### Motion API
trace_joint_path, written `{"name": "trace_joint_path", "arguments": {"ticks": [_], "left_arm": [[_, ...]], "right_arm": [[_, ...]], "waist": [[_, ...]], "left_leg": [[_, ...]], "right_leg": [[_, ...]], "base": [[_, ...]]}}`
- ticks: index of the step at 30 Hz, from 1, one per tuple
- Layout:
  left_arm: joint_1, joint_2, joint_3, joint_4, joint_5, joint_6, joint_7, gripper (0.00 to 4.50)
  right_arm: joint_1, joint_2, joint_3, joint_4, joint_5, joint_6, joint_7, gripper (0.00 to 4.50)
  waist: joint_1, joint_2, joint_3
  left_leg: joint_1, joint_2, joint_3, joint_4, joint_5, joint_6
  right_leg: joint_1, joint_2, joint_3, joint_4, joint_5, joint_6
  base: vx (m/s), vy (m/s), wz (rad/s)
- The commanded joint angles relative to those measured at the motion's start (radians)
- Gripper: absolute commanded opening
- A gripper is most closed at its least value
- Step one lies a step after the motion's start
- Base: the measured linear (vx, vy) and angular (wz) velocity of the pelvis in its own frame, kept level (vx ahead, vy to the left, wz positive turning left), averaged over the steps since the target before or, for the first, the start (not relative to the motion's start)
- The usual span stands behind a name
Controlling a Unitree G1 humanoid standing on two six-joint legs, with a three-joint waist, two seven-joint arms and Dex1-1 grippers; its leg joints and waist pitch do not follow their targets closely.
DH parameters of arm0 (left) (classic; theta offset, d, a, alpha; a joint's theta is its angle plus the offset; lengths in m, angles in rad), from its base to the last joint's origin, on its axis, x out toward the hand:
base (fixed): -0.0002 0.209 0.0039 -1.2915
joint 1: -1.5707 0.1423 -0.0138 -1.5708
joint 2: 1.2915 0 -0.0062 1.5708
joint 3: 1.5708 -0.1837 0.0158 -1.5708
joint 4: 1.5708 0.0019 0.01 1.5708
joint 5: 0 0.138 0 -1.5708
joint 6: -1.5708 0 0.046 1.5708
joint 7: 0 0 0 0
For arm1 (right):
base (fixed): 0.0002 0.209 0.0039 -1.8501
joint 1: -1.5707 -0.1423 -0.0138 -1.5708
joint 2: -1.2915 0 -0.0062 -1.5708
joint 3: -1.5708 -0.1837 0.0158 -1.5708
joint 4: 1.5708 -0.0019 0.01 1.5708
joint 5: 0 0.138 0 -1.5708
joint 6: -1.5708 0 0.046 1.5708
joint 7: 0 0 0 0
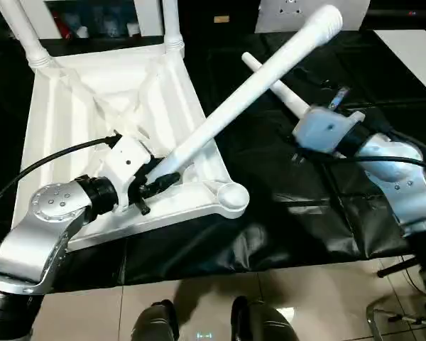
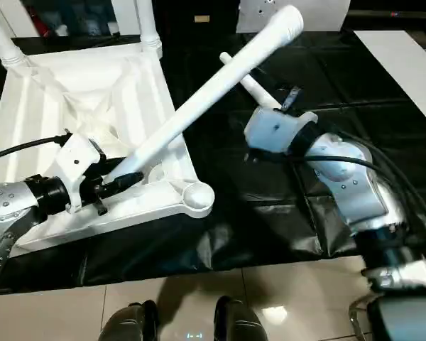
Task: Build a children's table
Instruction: Insert table leg to table base
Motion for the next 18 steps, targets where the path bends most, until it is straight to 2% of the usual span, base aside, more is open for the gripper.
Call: {"name": "trace_joint_path", "arguments": {"ticks": [1,4,5,6,10,13,18], "left_arm": [[-0.005,0.008,0.001,-0.017,-0.007,0.003,-0.011,1.37],[-0.005,0.01,0.0,-0.022,-0.009,0.007,-0.016,1.37],[-0.005,0.01,-0.001,-0.023,-0.009,0.007,-0.017,1.37],[-0.005,0.012,-0.004,-0.028,-0.011,0.011,-0.023,1.37],[-0.003,0.016,-0.004,-0.037,-0.015,0.017,-0.029,1.37],[-0.004,0.018,-0.006,-0.038,-0.015,0.02,-0.031,1.37],[0.007,0.034,-0.006,-0.058,-0.024,0.024,-0.056,1.37]], "right_arm": [[-0.023,-0.016,0.019,0.031,-0.064,-0.033,-0.037,4.5],[-0.07,-0.025,0.04,0.103,-0.131,-0.064,-0.094,4.5],[-0.074,-0.026,0.042,0.111,-0.136,-0.068,-0.098,4.5],[-0.113,-0.03,0.061,0.177,-0.178,-0.099,-0.15,4.5],[-0.17,-0.029,0.095,0.279,-0.244,-0.133,-0.232,4.5],[-0.203,-0.028,0.114,0.334,-0.298,-0.155,-0.303,4.5],[-0.263,-0.025,0.151,0.439,-0.363,-0.149,-0.388,4.5]], "waist": [[-0.003,-0.008,-0.102],[-0.004,-0.009,-0.101],[-0.005,-0.011,-0.104],[-0.005,-0.012,-0.104],[-0.007,-0.011,-0.104],[-0.009,-0.018,-0.106],[-0.009,-0.018,-0.105]], "left_leg": [[0.01,0.038,-0.011,-0.048,-0.12,0.103],[0.01,0.039,-0.011,-0.048,-0.129,0.103],[0.009,0.039,-0.011,-0.046,-0.126,0.104],[0.01,0.039,-0.01,-0.046,-0.125,0.104],[0.01,0.037,-0.008,-0.043,-0.136,0.099],[0.01,0.034,-0.006,-0.04,-0.138,0.095],[0.008,0.032,-0.006,-0.037,-0.154,0.084]], "right_leg": [[0.073,-0.077,0.068,-0.069,-0.287,-0.19],[0.073,-0.076,0.067,-0.067,-0.289,-0.187],[0.074,-0.076,0.067,-0.065,-0.281,-0.189],[0.073,-0.076,0.067,-0.064,-0.279,-0.188],[0.072,-0.073,0.068,-0.062,-0.285,-0.183],[0.071,-0.07,0.066,-0.061,-0.287,-0.182],[0.069,-0.071,0.067,-0.058,-0.307,-0.169]], "base": [[0.0,0.0,0.0],[0.0,0.0,0.0],[0.0,0.0,0.0],[0.0,0.0,0.0],[0.0,0.0,0.0],[0.0,0.0,0.0],[0.0,0.0,0.0]]}}
